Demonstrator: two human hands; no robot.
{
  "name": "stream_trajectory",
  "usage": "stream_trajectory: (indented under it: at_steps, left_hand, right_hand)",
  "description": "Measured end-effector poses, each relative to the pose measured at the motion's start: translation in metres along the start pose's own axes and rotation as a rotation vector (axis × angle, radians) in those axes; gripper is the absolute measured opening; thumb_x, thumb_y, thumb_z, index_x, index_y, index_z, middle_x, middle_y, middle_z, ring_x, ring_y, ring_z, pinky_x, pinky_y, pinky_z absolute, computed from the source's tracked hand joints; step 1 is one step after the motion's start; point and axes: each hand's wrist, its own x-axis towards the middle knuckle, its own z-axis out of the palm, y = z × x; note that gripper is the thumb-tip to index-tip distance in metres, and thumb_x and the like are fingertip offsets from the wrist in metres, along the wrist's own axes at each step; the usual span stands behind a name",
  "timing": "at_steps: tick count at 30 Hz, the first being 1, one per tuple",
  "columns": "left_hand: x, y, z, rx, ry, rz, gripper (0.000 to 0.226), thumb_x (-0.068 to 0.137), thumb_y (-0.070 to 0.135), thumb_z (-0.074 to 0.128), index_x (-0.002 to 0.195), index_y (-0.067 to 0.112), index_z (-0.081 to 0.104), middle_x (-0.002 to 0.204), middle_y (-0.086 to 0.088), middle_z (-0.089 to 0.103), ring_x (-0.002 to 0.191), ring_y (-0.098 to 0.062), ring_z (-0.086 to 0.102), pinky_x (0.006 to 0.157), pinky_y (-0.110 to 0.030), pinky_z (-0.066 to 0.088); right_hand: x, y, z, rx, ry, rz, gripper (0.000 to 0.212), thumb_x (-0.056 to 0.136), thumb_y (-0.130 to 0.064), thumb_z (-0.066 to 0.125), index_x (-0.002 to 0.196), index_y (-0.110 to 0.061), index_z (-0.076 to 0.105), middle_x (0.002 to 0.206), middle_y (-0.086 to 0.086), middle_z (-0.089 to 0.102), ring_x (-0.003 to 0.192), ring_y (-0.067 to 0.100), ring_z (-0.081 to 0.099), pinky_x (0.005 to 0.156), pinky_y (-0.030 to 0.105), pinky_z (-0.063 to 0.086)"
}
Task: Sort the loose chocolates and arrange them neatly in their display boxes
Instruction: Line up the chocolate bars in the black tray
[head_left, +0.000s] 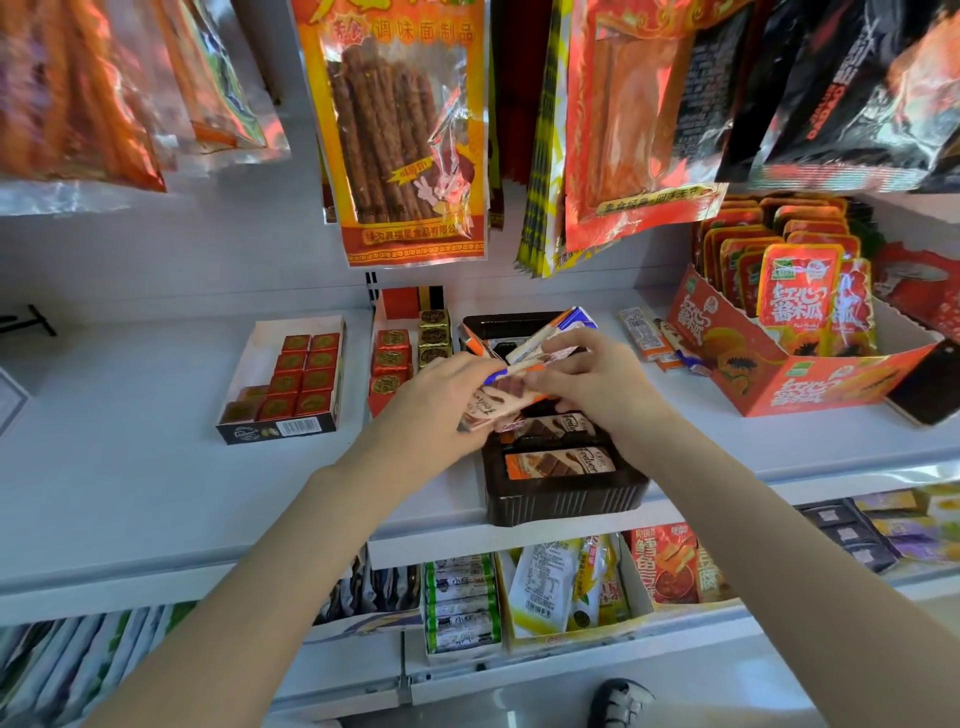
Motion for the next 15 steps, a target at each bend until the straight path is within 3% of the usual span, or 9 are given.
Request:
stream_trajectory:
  at_steps: [2,4,8,12,15]
  left_hand:
    - [0.0,-0.002,-0.002,0.011,-0.016,0.001,0.056,0.085,0.017,0.059,0.137,0.021,0.038,0.133,0.002,0.047,0.121,-0.012,0.042,0.092,-0.021,0.036]
    - [-0.001,-0.003,-0.002,0.031,-0.01,0.03,0.051,0.087,0.018,0.056,0.136,0.024,0.04,0.13,0.003,0.049,0.118,-0.013,0.043,0.092,-0.023,0.038]
    - [0.001,0.001,-0.002,0.122,0.019,0.042,0.032,0.091,0.032,0.049,0.121,0.023,0.054,0.123,0.005,0.052,0.111,-0.013,0.046,0.089,-0.032,0.046]
    - [0.006,0.012,0.001,0.209,0.059,-0.015,0.03,0.089,0.043,0.05,0.111,0.023,0.054,0.117,0.004,0.056,0.104,-0.015,0.05,0.075,-0.024,0.041]
    - [0.011,0.023,0.004,0.313,0.088,-0.054,0.032,0.09,0.04,0.048,0.115,0.02,0.048,0.119,0.0,0.055,0.104,-0.021,0.053,0.072,-0.027,0.042]
  right_hand:
    - [-0.001,-0.005,-0.014,0.235,0.027,0.062,0.03,0.077,-0.002,0.068,0.102,-0.009,0.054,0.086,0.011,0.064,0.068,0.021,0.063,0.057,0.023,0.054]
    - [-0.001,-0.006,-0.031,0.306,0.102,0.051,0.026,0.079,0.002,0.063,0.101,-0.008,0.053,0.083,0.009,0.062,0.063,0.018,0.061,0.051,0.018,0.05]
    - [-0.002,-0.001,-0.047,0.351,0.227,-0.043,0.02,0.076,-0.002,0.068,0.083,-0.014,0.054,0.079,0.006,0.062,0.069,0.017,0.057,0.057,0.024,0.044]
    - [-0.011,-0.01,-0.045,0.148,0.167,-0.351,0.016,0.078,-0.002,0.066,0.081,-0.017,0.061,0.073,0.002,0.063,0.062,0.001,0.059,0.059,0.013,0.044]
    - [-0.012,-0.017,-0.046,-0.248,-0.117,-0.471,0.021,0.08,-0.006,0.065,0.081,-0.027,0.063,0.077,-0.002,0.067,0.077,0.008,0.064,0.071,0.012,0.047]
